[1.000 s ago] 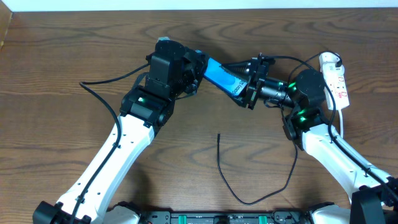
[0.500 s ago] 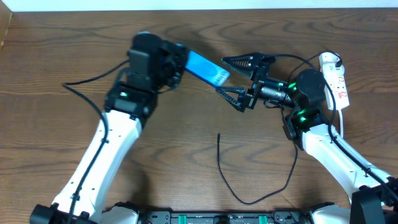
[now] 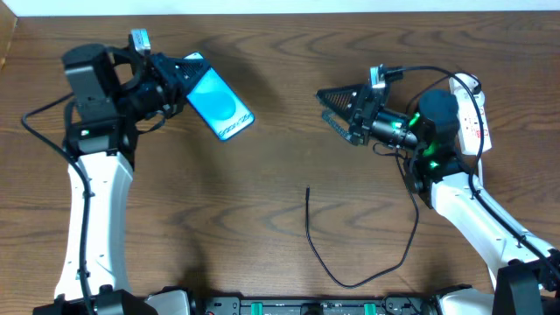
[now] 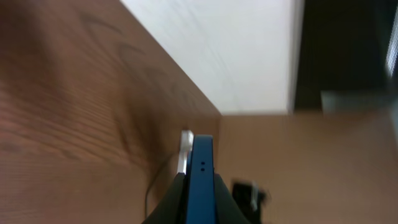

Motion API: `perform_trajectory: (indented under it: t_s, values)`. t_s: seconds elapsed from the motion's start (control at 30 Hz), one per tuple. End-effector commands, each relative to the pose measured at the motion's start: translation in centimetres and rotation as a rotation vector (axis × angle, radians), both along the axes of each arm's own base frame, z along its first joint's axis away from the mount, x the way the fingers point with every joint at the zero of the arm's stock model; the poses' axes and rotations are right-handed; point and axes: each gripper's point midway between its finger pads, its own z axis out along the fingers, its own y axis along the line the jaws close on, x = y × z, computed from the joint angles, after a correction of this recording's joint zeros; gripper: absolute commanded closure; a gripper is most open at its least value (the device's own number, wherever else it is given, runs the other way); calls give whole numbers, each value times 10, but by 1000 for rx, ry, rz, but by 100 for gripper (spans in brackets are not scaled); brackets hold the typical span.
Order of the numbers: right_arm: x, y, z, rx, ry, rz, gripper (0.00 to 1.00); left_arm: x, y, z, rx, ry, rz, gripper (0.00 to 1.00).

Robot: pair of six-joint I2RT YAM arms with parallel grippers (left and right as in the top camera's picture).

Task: Plug charger to phone and switch on socket
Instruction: 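Move the right gripper down to the black cable's plug end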

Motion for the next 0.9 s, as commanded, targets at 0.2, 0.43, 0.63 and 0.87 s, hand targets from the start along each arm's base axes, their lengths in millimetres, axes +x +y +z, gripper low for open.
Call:
perform_trajectory:
  t_s: [0.2, 0.43, 0.63, 0.87]
  values:
    - [20, -11, -8, -365, -120, -36, 1, -28, -14, 18, -29, -190, -281, 93]
    - [-5, -22, -30, -682, 24, -13, 1, -25, -13, 0, -12, -171, -297, 93]
    - [-48, -20, -71, -893, 167, 60, 1, -27, -14, -16, -9, -131, -311, 92]
    - [-83, 8, -105, -959, 257, 201, 1, -31, -15, -20, -4, -119, -320, 92]
